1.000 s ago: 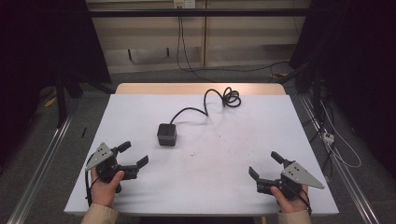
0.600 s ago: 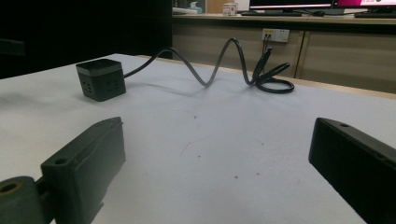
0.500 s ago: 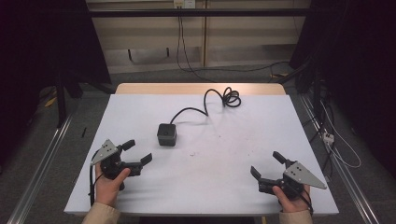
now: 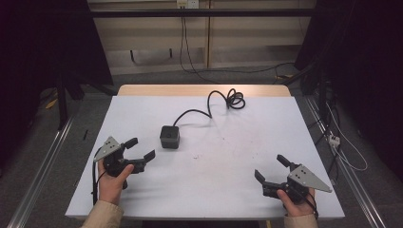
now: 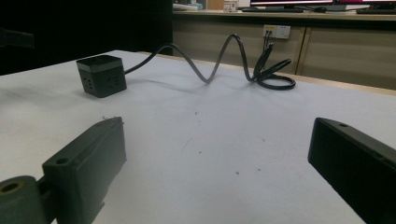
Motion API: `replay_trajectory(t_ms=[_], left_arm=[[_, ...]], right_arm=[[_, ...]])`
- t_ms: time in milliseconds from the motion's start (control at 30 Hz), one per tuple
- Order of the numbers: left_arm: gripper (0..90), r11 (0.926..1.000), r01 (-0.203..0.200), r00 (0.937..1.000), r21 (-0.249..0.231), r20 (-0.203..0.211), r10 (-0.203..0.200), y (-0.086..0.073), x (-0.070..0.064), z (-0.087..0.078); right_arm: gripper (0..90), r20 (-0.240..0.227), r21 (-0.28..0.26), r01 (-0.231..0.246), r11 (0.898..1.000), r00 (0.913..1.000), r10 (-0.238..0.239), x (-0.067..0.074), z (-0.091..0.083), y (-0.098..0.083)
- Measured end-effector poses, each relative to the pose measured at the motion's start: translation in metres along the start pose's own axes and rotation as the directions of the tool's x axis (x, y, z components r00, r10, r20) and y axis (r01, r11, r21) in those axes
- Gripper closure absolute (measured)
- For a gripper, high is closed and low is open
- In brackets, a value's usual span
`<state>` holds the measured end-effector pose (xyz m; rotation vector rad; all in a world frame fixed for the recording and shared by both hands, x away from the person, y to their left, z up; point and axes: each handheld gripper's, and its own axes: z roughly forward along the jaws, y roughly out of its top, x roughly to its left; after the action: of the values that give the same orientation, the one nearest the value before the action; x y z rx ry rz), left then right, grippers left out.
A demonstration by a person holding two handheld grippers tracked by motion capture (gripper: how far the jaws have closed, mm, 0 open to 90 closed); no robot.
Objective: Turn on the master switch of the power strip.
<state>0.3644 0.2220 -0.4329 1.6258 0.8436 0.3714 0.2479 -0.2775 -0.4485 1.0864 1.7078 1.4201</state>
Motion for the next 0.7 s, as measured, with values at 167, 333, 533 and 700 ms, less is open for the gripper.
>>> replay_trajectory(t_ms=[167, 333, 533, 700], left_arm=[[7.3, 0.9999, -0.008, 0.9999, 0.013, -0.007, 0.008, 0.001, 0.003, 0.006], [7.7, 0.9996, -0.011, 0.9999, 0.025, -0.004, 0.011, 0.002, 0.002, 0.012], [8.2, 0.9992, -0.013, 0.9999, 0.038, 0.0, 0.013, 0.005, 0.002, 0.019], [9.5, 0.9988, -0.018, 0.9998, 0.046, 0.001, 0.018, 0.008, 0.003, 0.023]], right_arm=[[4.0, 0.002, -0.003, -0.009, 1.0, 1.0, 0.009, -0.001, -0.001, 0.001], [3.9, 0.001, -0.002, -0.009, 1.0, 1.0, 0.009, -0.001, -0.001, 0.001], [3.9, -0.002, -0.004, -0.013, 1.0, 0.9999, 0.013, -0.002, -0.001, 0.001], [3.9, -0.004, -0.003, -0.014, 1.0, 0.9999, 0.014, -0.001, 0.0, 0.001]])
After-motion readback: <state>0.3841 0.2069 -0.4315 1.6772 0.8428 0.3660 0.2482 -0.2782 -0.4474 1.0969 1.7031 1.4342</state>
